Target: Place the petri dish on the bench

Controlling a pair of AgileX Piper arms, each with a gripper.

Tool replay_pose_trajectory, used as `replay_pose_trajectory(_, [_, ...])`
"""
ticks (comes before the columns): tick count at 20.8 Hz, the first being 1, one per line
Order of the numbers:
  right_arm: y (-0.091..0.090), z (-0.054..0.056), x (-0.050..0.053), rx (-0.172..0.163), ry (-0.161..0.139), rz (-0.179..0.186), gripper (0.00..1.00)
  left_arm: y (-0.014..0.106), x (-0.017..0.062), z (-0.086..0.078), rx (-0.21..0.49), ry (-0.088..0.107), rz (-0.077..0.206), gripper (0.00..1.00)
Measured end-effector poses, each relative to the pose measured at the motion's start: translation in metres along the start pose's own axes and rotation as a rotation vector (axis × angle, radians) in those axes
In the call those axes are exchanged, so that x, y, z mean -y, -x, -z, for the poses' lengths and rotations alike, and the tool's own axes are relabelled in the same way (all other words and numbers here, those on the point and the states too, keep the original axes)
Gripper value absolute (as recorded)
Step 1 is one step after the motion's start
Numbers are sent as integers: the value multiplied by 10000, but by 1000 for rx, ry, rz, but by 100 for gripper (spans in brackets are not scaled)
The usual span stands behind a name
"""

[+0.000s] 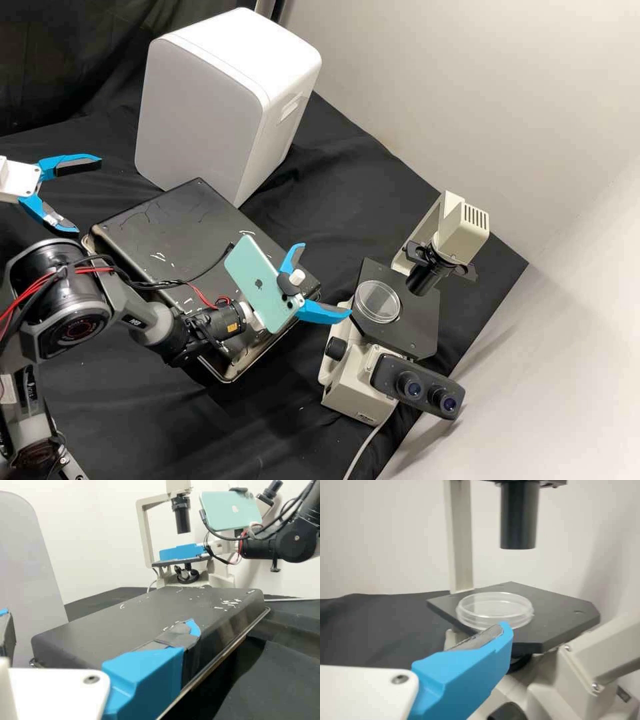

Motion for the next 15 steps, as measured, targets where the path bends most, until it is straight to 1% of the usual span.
replay_pose_trajectory(2, [-34, -24, -38, 6, 1, -14, 100, -3, 7, 3, -2, 2, 4, 100])
replay_pose_trajectory(6, [-101, -62, -64, 13, 2, -26, 100, -6, 14, 5, -5, 5, 7, 100])
replay_pose_trajectory(9, [-153, -95, -71, 19, 3, -30, 100, -7, 14, 2, -7, 8, 7, 100])
replay_pose_trajectory(12, [-214, -149, -67, 33, 3, -30, 100, -8, 15, 10, -15, 12, 6, 100])
replay_pose_trajectory(15, [-293, -201, -52, 42, 12, -29, 100, -8, 15, 10, -16, 12, 6, 100])
